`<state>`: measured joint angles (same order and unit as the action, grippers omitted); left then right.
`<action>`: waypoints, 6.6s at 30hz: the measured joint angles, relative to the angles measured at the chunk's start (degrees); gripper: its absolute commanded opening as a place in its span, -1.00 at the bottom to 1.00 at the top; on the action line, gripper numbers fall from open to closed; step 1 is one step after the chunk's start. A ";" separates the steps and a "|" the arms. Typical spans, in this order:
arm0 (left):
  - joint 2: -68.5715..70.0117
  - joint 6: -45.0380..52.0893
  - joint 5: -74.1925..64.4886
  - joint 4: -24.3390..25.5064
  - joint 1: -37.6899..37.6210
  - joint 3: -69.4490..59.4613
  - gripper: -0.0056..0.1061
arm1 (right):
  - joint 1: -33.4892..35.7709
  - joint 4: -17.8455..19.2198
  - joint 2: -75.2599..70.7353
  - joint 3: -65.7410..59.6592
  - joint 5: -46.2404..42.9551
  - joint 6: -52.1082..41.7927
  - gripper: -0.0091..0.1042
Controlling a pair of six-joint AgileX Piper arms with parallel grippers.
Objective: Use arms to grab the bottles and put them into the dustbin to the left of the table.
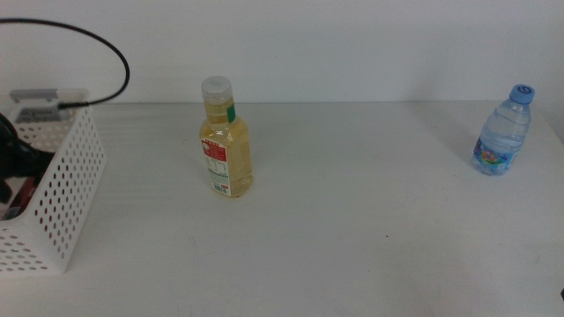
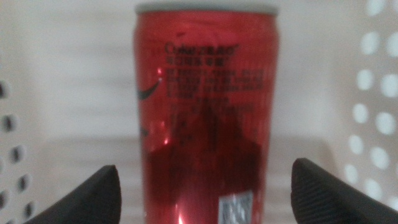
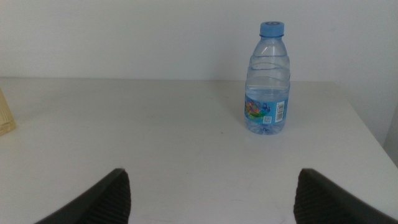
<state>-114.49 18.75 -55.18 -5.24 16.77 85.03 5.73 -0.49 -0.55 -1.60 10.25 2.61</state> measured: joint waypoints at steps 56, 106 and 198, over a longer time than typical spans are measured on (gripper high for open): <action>51.27 -15.68 95.41 1.44 -41.08 -75.35 0.67 | 0.00 0.00 0.00 0.00 0.00 0.00 0.44; 2.66 -37.20 117.43 34.10 -23.98 -47.68 0.67 | 0.00 0.00 0.00 0.00 0.00 0.00 0.44; 37.73 -88.52 72.54 79.98 -29.69 -36.50 -0.71 | 0.00 0.00 0.00 0.00 0.00 0.00 0.44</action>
<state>-76.77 -69.77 17.35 74.74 -12.92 48.53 5.73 -0.49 -0.55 -1.60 10.25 2.61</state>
